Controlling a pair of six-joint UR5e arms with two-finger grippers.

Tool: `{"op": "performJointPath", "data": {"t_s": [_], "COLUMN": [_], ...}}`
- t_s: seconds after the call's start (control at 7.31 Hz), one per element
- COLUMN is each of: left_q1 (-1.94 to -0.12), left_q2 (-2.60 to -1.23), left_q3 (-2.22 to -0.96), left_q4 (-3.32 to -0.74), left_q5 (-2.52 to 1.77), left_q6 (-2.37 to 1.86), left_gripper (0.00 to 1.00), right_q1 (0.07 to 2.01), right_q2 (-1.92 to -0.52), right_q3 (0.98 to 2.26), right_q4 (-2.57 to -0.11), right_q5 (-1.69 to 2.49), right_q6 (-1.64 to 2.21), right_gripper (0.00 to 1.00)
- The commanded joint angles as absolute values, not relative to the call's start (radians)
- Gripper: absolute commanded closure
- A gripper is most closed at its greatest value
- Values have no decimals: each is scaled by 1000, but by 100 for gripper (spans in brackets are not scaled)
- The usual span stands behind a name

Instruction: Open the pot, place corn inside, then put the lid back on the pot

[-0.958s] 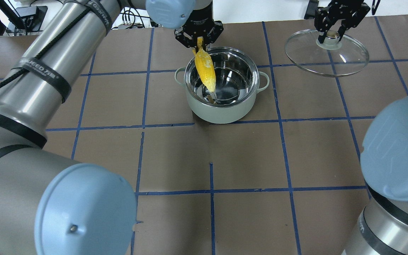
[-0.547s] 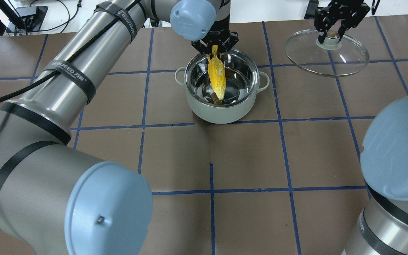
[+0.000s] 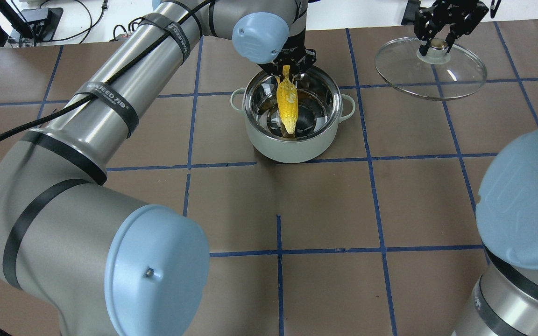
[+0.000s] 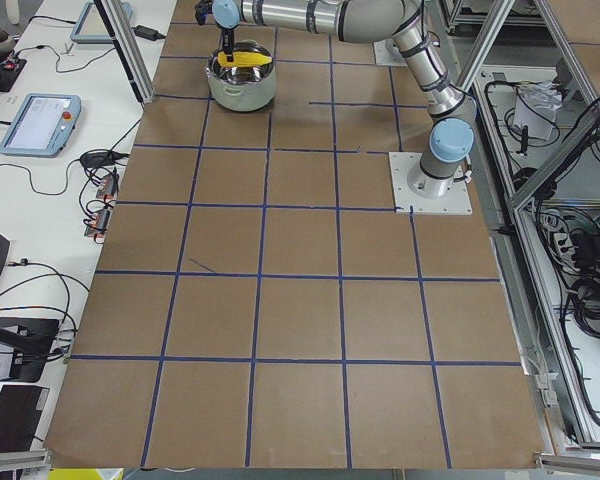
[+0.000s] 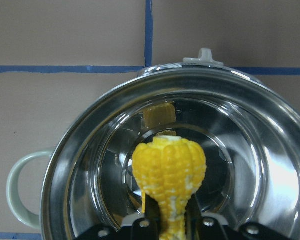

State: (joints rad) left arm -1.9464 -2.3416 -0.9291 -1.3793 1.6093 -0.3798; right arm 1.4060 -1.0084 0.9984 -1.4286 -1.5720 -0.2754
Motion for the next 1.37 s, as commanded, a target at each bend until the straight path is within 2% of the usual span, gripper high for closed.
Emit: {"op": "performJointPath", "data": {"t_s": [0.0, 0.82, 1.09, 1.23], "left_q1": [-1945, -1904, -1815, -1760], "left_q2": [-2347, -2316, -2220, -2145], "left_q3": [-925, -939, -997, -1079], "left_q4": [-1345, -1367, -1441, -1453], "left_q5": [1612, 1615, 1611, 1605], "left_q6": [-385, -330, -232, -148], "left_gripper": [1, 0, 0, 0], "right_q1": [1407, 1414, 1472, 1515], "right_q2": [-1012, -1017, -1054, -1077], "right_q3": [999, 990, 1000, 1017], "right_q4": [-1428, -1427, -1425, -1425], "right_q5": [-1572, -1571, -1572, -1574], "right_q6": [-275, -265, -201, -158], "right_gripper": [84, 84, 84, 85]}}
